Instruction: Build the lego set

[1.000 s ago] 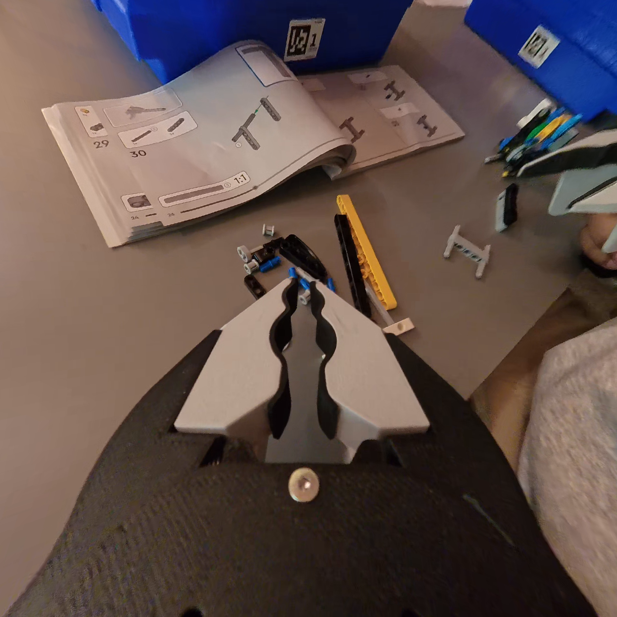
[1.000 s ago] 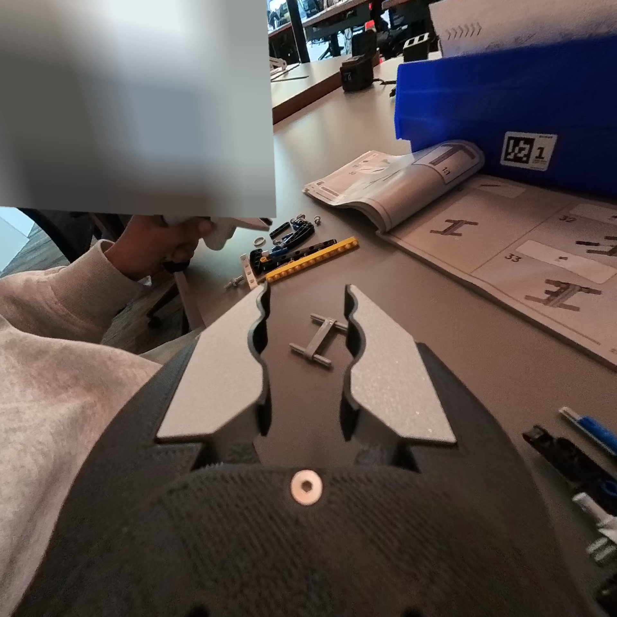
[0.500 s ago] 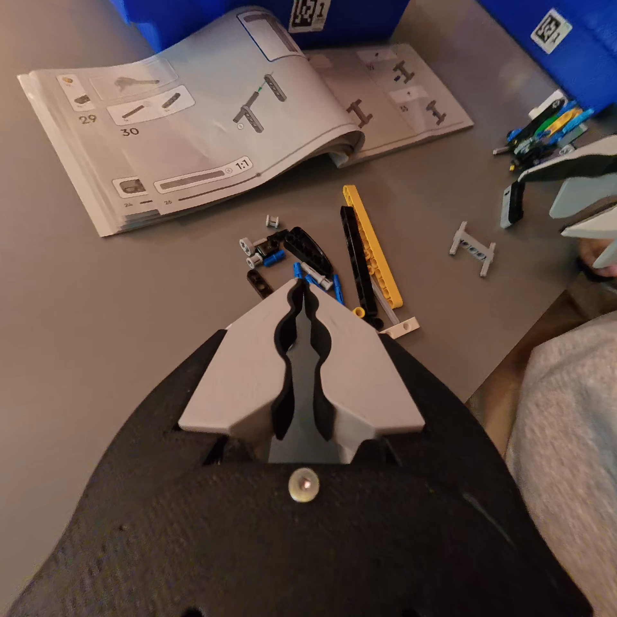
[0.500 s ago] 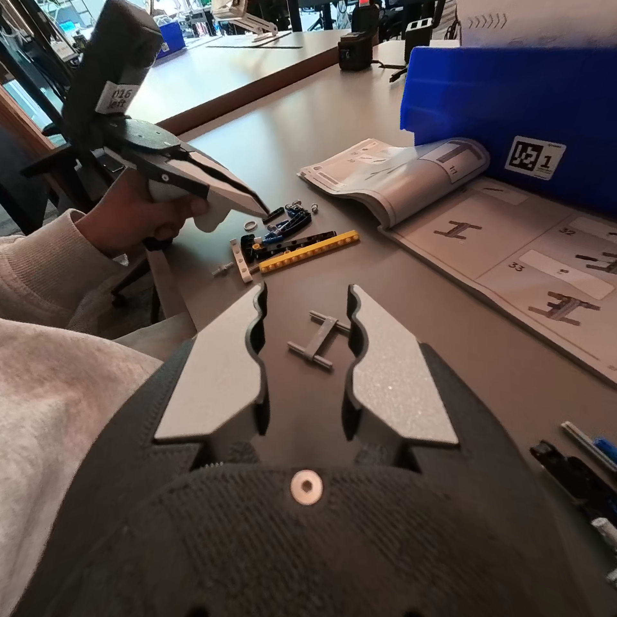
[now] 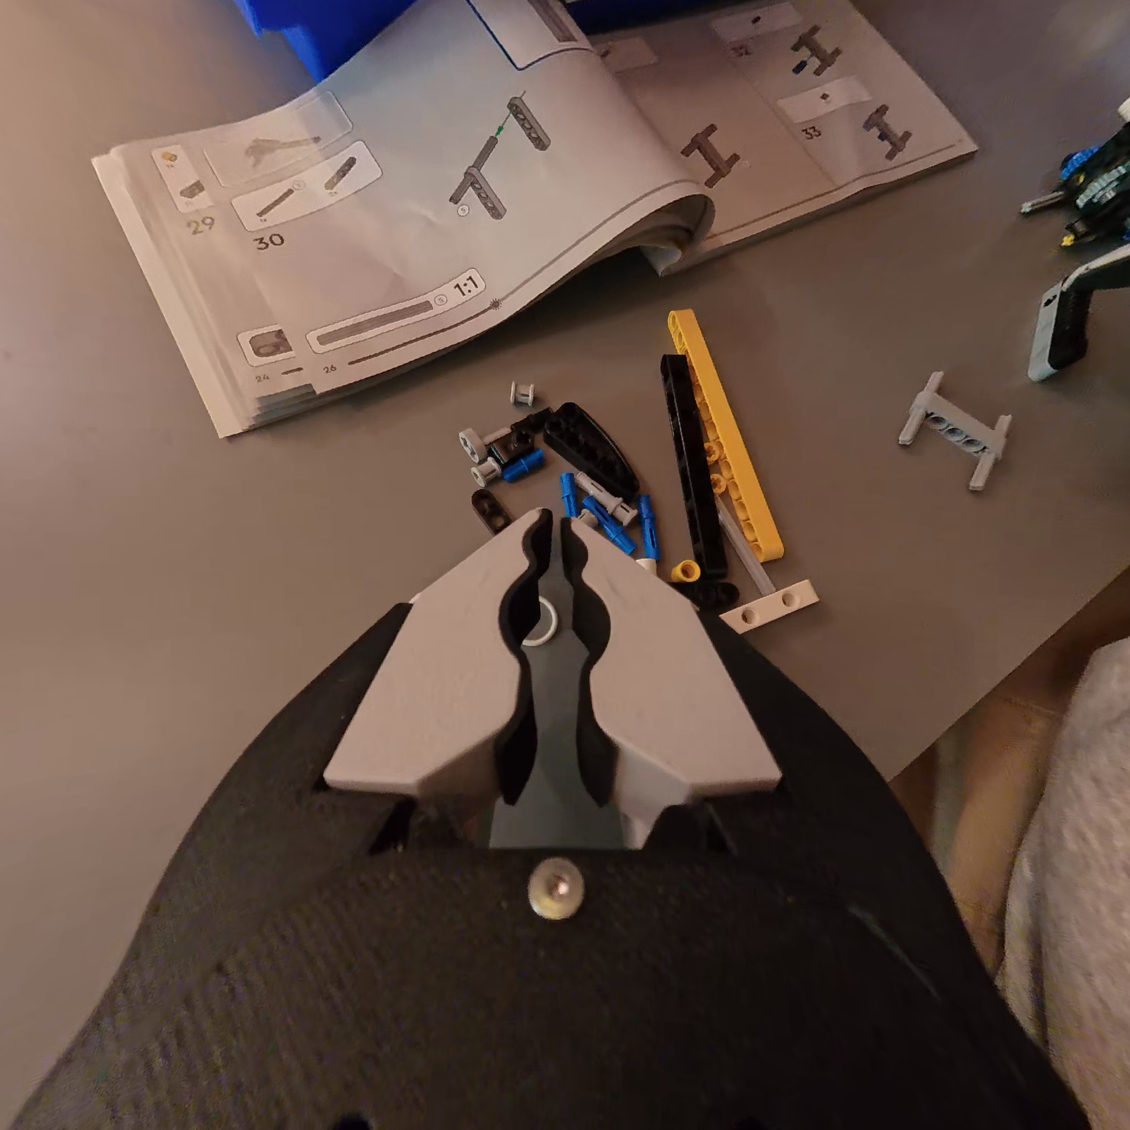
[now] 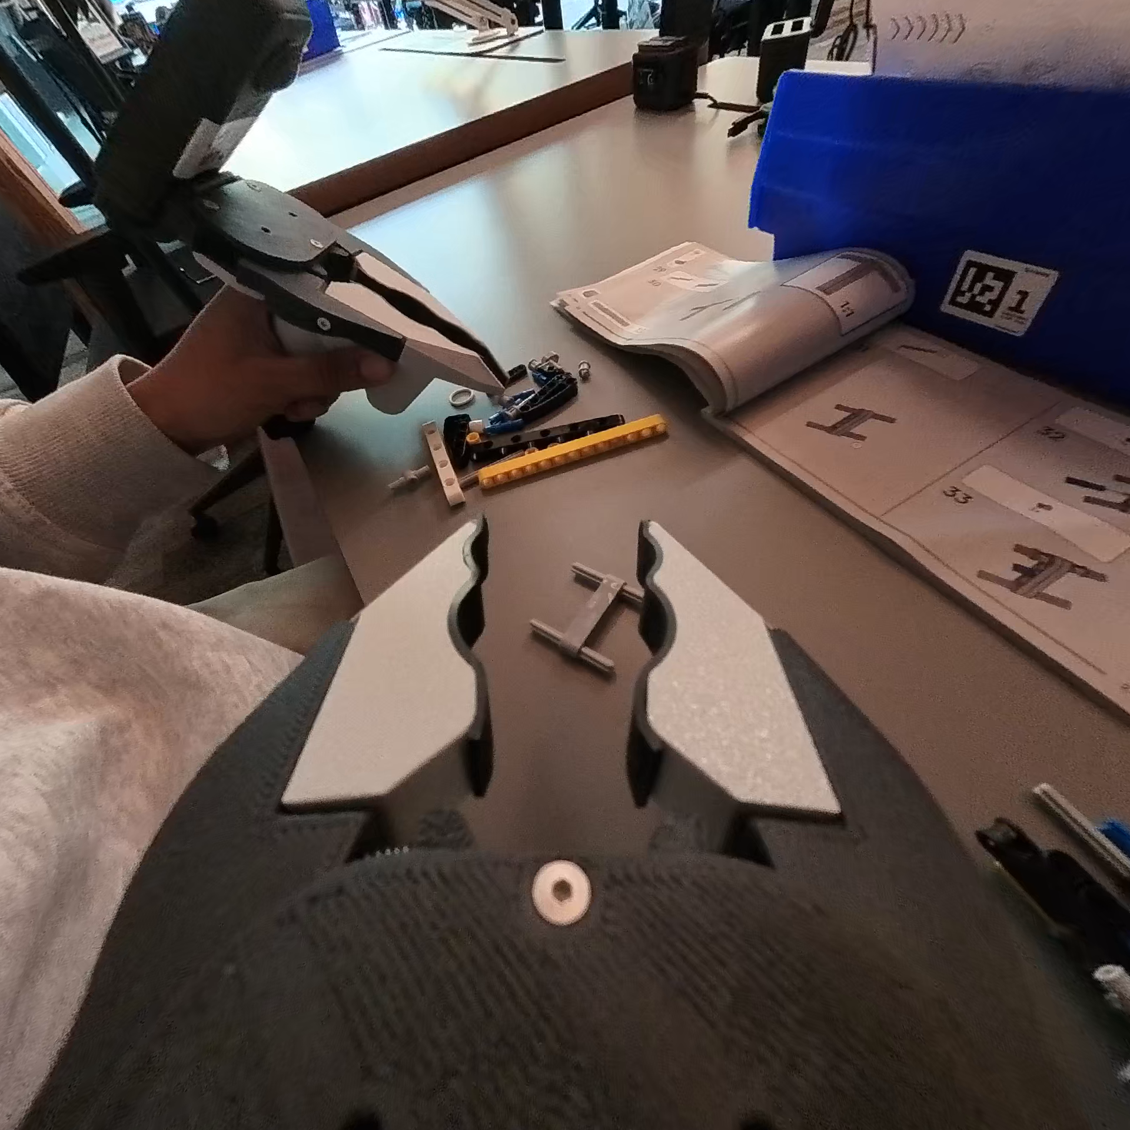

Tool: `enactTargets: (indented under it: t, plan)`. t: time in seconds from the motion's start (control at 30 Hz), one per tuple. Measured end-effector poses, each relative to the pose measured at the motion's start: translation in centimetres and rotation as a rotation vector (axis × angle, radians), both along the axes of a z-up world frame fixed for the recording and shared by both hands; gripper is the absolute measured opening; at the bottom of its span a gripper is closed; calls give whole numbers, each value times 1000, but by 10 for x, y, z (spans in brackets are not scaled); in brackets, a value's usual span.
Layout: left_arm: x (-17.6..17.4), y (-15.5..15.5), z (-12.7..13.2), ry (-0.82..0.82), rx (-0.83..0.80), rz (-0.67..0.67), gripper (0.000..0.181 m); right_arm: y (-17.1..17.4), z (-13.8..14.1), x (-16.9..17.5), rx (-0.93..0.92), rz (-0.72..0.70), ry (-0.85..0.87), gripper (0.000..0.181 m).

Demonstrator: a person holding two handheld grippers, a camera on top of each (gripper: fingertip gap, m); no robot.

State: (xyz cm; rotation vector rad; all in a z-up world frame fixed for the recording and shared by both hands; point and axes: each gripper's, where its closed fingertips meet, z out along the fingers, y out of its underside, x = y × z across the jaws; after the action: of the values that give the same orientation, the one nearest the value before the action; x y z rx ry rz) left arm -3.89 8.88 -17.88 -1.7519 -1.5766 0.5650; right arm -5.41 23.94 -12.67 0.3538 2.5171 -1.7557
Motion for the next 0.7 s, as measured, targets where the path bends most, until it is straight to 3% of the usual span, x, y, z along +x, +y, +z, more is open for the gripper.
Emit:
enactTargets:
  t: [0.03,0.27,0.7]
  plan:
    - [0,0,1,2,3,0,4,0,0,0,1,1,0,48]
    - [-12,2,12,68,49,10,13,1,1,0,-10,4,-12,48]
    - [-12,3,1,-4,5,7,9,1,2,1,-18,12,-16,49]
